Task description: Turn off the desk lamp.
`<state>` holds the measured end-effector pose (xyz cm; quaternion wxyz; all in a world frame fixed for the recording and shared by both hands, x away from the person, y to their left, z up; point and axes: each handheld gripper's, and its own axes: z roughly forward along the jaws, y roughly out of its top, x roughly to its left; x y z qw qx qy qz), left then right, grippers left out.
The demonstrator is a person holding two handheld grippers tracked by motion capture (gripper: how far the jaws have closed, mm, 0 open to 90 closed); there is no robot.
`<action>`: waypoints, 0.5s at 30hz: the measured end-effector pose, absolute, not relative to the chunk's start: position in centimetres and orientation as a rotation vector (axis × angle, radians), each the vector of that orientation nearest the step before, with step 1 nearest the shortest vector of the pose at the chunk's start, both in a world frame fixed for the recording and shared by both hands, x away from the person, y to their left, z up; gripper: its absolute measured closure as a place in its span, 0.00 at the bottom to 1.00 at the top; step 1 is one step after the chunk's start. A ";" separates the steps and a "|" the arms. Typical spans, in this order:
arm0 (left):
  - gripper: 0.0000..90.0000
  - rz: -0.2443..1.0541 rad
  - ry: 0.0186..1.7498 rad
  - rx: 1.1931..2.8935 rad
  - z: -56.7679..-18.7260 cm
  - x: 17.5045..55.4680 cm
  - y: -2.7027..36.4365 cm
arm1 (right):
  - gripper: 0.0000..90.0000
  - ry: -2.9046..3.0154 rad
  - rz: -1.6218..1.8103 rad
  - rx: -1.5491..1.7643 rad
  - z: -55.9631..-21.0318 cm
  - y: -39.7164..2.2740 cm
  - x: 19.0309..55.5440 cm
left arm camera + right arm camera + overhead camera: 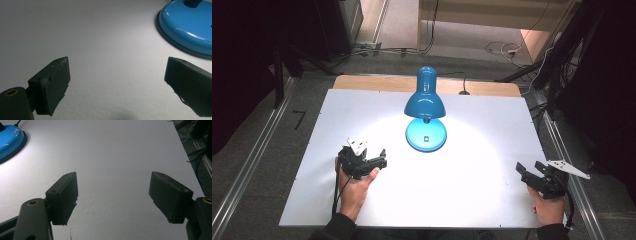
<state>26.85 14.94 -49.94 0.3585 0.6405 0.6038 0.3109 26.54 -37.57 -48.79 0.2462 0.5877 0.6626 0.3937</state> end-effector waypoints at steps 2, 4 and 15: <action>0.08 0.809 1.547 1.648 -49.9 26.8 14.8 | 0.25 1.809 1.075 1.608 -48.8 -37.5 26.6; 0.08 0.817 1.544 1.643 -49.8 26.8 14.8 | 0.25 1.810 1.075 1.609 -48.8 -37.5 26.6; 0.10 0.830 1.519 1.643 -49.9 27.2 14.0 | 0.24 1.810 1.077 1.610 -48.8 -37.5 26.6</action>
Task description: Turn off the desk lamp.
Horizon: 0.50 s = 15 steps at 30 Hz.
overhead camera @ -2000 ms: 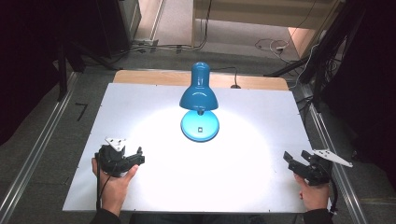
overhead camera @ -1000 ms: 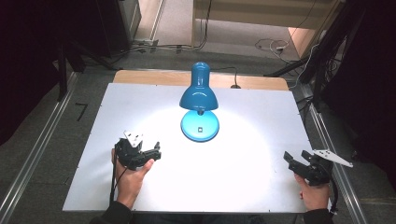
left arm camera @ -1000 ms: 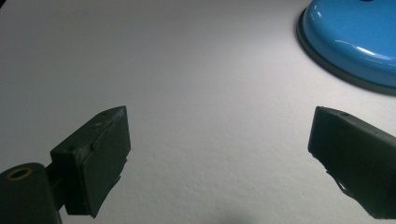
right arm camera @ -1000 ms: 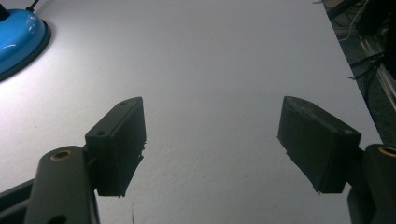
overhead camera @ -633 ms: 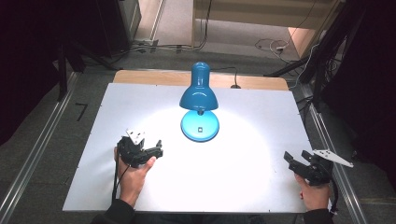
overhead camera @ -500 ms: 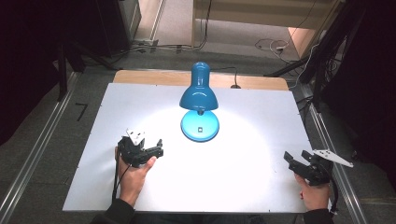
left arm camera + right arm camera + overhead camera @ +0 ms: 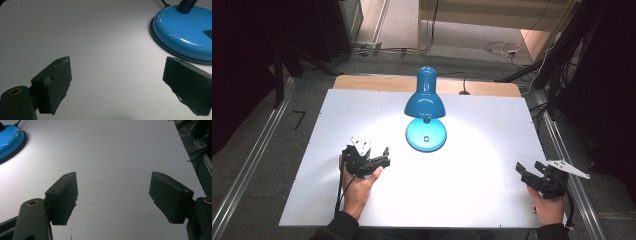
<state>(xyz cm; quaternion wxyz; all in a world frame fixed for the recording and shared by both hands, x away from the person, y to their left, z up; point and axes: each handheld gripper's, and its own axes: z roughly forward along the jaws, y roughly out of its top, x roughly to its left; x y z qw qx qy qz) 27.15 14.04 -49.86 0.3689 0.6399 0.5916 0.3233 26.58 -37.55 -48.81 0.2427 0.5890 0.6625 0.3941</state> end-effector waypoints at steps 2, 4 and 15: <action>0.10 0.814 1.520 1.652 -49.9 27.3 13.9 | 0.24 1.811 1.076 1.610 -48.8 -37.6 26.6; 0.11 0.814 1.518 1.657 -50.0 27.3 13.8 | 0.24 1.812 1.074 1.609 -48.8 -37.6 26.6; 0.12 0.773 1.521 1.668 -50.0 27.8 13.0 | 0.24 1.812 1.074 1.608 -48.8 -37.5 26.6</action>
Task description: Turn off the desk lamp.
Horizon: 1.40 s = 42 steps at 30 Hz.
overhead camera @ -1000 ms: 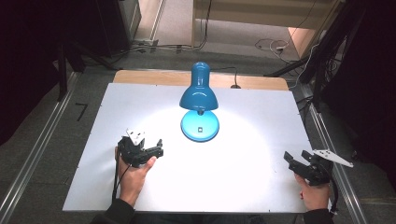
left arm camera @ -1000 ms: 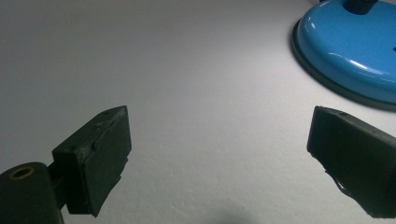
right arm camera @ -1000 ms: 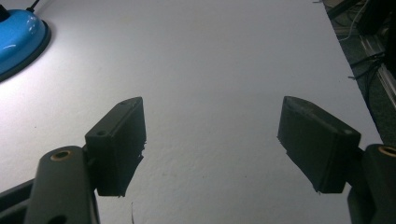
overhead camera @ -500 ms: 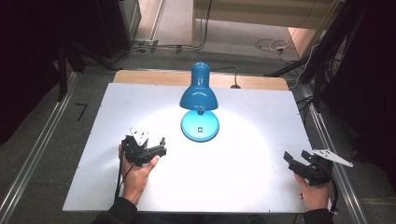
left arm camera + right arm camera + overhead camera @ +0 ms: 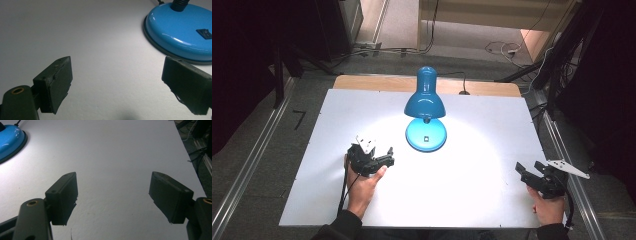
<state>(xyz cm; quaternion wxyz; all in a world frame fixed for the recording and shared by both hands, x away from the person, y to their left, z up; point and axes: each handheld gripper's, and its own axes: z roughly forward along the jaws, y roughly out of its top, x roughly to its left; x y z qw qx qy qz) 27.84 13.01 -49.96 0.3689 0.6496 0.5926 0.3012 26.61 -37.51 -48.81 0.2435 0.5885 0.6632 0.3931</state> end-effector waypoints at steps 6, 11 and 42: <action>0.12 0.769 1.506 1.666 -49.6 28.1 12.3 | 0.24 1.813 1.076 1.609 -48.8 -37.5 26.6; 0.12 0.756 1.495 1.676 -49.5 28.4 11.7 | 0.24 1.814 1.075 1.609 -48.8 -37.6 26.6; 0.16 0.715 1.449 1.697 -49.2 30.1 8.8 | 0.24 1.819 1.077 1.612 -48.9 -37.6 26.7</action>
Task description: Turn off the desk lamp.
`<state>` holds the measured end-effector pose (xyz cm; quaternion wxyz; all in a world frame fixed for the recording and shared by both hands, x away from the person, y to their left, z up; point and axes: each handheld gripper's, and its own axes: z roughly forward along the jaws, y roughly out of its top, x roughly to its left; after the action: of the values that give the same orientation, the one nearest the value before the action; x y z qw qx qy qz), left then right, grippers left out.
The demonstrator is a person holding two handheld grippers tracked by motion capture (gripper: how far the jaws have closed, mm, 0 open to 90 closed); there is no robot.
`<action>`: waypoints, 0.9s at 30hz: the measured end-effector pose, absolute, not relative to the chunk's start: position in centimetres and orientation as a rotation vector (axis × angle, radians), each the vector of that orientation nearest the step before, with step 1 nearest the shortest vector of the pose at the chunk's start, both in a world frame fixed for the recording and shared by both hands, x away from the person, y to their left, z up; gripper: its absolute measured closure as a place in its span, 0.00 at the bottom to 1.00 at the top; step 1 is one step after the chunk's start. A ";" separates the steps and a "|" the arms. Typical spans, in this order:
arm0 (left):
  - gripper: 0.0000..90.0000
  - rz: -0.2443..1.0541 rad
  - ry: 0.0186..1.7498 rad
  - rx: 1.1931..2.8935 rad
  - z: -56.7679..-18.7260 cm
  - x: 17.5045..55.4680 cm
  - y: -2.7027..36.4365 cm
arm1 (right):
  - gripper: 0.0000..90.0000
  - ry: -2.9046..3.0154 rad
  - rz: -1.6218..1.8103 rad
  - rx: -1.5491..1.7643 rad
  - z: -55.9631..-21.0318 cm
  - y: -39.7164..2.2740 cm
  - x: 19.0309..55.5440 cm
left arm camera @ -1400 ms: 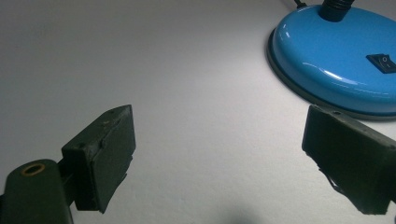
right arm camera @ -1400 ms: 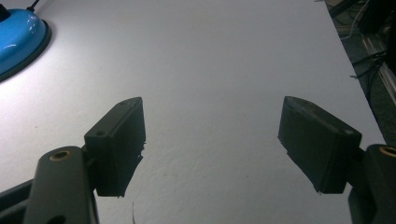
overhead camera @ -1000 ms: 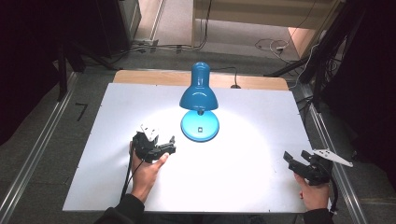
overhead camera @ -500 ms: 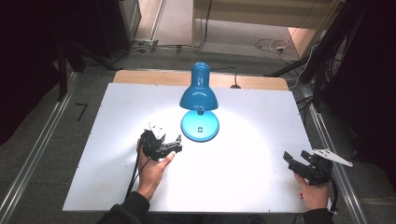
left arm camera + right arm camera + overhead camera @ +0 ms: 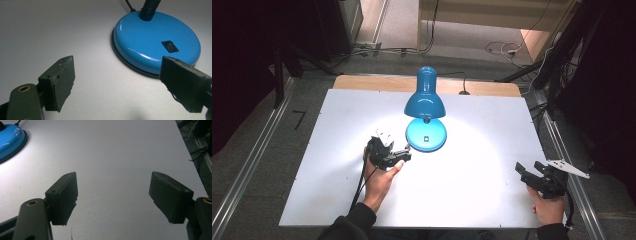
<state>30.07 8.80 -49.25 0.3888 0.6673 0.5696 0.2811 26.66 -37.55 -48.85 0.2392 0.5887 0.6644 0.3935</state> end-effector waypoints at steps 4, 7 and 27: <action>0.16 0.707 1.450 1.702 -49.3 30.3 8.6 | 0.24 1.817 1.079 1.610 -48.8 -37.6 26.7; 0.16 0.701 1.446 1.707 -49.2 30.5 8.4 | 0.24 1.817 1.081 1.611 -48.8 -37.6 26.7; 0.19 0.675 1.431 1.719 -48.8 31.5 7.3 | 0.18 1.829 1.070 1.616 -48.8 -37.6 26.8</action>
<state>31.48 7.32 -48.81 0.3920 0.6769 0.5634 0.2659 26.81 -37.58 -48.83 0.2360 0.5893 0.6669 0.3901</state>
